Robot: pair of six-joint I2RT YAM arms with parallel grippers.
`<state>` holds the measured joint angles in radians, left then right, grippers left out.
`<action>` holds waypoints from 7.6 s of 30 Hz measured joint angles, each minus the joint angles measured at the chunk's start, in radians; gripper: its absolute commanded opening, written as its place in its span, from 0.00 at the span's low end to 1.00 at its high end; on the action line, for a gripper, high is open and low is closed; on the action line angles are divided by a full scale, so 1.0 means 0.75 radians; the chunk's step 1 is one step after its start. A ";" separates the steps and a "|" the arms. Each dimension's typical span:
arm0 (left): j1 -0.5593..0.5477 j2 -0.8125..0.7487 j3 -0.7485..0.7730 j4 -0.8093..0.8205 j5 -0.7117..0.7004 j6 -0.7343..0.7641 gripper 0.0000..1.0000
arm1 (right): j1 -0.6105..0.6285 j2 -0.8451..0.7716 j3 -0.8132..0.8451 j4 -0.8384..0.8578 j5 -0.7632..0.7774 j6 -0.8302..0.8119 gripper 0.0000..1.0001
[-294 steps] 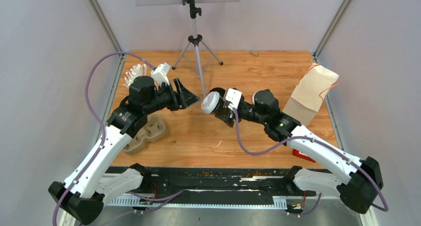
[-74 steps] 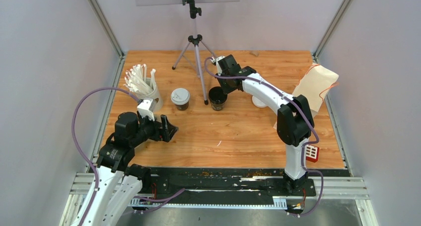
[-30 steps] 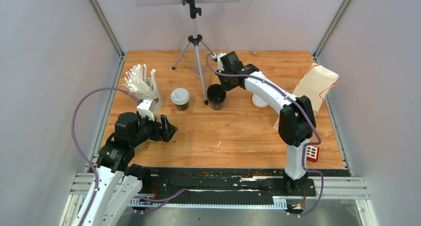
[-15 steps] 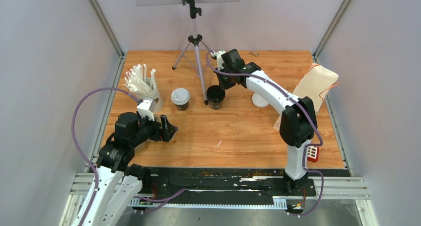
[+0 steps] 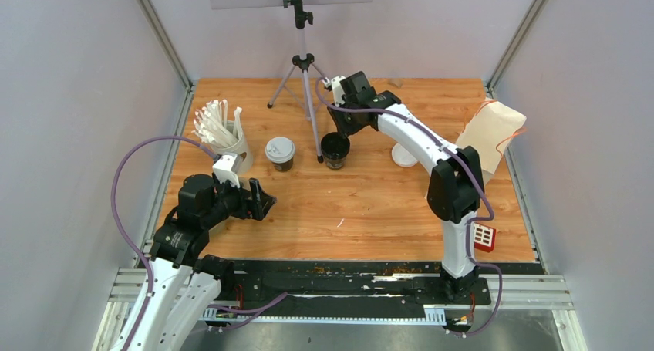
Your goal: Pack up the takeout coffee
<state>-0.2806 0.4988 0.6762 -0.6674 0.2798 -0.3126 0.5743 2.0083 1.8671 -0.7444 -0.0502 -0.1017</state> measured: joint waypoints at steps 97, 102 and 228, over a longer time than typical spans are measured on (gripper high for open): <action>0.000 0.224 -0.001 0.038 0.090 0.007 0.93 | 0.083 -0.538 -0.601 0.070 -0.149 0.129 0.71; 0.000 0.213 -0.001 0.038 0.100 0.008 0.93 | 0.073 -0.449 -0.531 0.213 0.264 -0.131 0.72; 0.000 0.134 -0.019 0.047 0.063 0.005 1.00 | -0.488 0.167 -0.209 -0.207 0.407 0.043 0.27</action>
<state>-0.2806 0.5995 0.6617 -0.6323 0.3267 -0.3088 0.2081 2.1338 1.7107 -0.8993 0.2554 -0.0696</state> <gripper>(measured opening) 0.998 0.298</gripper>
